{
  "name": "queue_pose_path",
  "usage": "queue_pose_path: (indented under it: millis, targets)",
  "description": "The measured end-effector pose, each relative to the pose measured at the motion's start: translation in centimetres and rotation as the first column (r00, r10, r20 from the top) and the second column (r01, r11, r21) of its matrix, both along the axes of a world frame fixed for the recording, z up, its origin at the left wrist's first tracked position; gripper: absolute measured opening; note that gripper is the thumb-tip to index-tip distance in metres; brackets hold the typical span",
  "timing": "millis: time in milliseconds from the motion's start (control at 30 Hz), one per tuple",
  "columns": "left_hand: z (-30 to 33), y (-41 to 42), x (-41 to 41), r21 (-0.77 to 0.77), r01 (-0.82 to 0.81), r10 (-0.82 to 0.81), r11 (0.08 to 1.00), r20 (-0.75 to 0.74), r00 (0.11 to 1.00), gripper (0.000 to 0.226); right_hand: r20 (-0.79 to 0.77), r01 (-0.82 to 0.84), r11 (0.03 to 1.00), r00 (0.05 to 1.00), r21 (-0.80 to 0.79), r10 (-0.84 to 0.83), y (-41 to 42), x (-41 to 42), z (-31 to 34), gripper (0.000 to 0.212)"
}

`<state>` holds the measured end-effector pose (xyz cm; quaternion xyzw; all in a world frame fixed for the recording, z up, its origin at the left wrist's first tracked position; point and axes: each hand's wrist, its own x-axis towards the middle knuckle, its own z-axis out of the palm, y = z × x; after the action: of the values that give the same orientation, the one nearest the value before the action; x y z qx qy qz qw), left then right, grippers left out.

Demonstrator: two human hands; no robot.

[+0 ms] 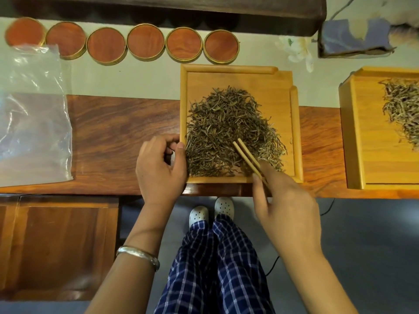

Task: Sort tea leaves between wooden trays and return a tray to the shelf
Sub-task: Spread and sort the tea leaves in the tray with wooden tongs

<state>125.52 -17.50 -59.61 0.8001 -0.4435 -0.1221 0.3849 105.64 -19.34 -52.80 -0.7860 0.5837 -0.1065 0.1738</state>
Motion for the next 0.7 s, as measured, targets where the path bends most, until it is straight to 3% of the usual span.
queue_pose_path:
  millis: [267,700]
  targets:
    - [0.0,-0.1,0.0,0.001,0.0,0.0,1.0,-0.005,1.0,0.01,-0.103,0.005,0.999,0.995,0.037,-0.001,0.6,0.5,-0.2,0.032]
    - [0.2,0.0,-0.1,0.018,-0.008,0.008,1.0,-0.001,1.0,0.007,-0.059,0.022,0.994,0.998,0.108,-0.015,2.3,0.5,0.5,0.034]
